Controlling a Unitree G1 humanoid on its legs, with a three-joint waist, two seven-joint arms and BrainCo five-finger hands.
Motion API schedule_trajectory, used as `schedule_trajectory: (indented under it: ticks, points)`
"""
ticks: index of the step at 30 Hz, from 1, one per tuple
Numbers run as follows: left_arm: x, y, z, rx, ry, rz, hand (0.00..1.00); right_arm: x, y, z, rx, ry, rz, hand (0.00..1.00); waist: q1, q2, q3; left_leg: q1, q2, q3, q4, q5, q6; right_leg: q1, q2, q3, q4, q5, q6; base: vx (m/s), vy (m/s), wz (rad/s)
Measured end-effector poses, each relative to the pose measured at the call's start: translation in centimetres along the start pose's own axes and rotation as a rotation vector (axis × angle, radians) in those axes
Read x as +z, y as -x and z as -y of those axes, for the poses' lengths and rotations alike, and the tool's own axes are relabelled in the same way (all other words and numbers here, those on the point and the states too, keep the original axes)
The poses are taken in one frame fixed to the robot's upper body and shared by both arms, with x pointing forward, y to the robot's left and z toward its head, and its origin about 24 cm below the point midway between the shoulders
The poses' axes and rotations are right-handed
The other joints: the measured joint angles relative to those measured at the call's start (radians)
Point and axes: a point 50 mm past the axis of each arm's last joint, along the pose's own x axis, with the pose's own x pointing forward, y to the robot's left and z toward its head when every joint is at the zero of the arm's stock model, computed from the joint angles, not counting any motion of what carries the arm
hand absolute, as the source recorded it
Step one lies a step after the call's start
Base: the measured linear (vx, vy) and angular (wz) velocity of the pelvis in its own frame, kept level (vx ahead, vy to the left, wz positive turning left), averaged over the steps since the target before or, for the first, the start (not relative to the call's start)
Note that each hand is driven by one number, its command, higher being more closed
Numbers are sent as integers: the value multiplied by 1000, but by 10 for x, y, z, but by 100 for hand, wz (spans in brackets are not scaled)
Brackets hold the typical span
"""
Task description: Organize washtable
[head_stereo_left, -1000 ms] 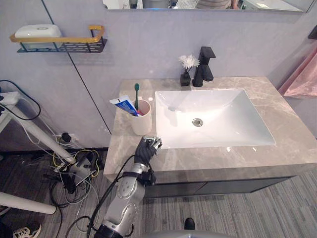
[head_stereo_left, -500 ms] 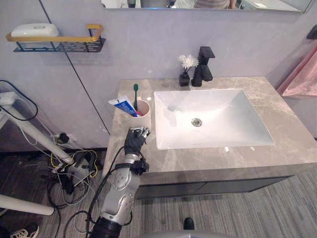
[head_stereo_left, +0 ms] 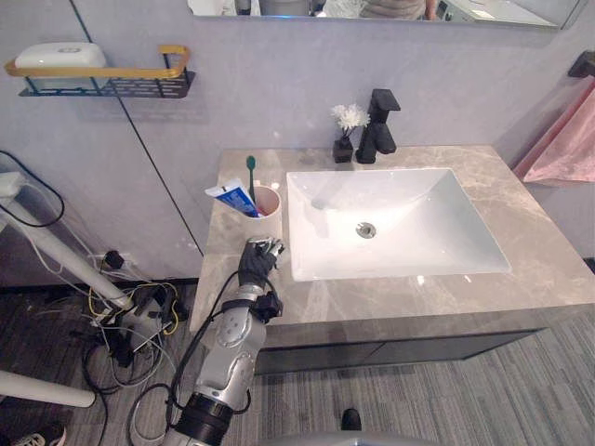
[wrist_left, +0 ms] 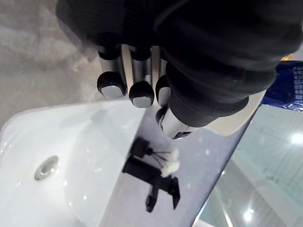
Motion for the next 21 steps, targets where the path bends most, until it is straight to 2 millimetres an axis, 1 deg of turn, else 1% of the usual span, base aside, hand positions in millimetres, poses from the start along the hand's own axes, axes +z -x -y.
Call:
schedule_trajectory:
  ticks: [5, 8, 17, 21]
  points:
    - [4, -12, 3, 4, -11, 13, 100, 0, 0, 0, 0, -2, 2, 0, -2, 0, 1, 0, 0, 4, -8, 0, 0, -6, 1, 4, 1, 0, 0, 7, 1, -2]
    - [7, -14, 2, 16, -47, 34, 100, 1, 0, -1, 1, -4, 4, 0, -12, -1, 1, 2, 0, 5, -12, 0, 0, -7, 2, 4, 1, 0, 0, 0, 0, 0]
    - [17, -19, -8, 109, -72, 80, 100, 0, 0, -3, 4, -8, 2, 0, -17, -10, 8, 3, -1, 8, -13, 0, 0, -8, 2, 6, 0, 0, 0, 0, 0, 0]
    - [28, -25, -12, 157, -80, 127, 100, 0, 1, -3, 5, -9, 4, 0, -17, -11, 11, 4, -1, 13, -14, 0, 0, -9, 2, 10, 0, 0, 0, 1, 1, -2]
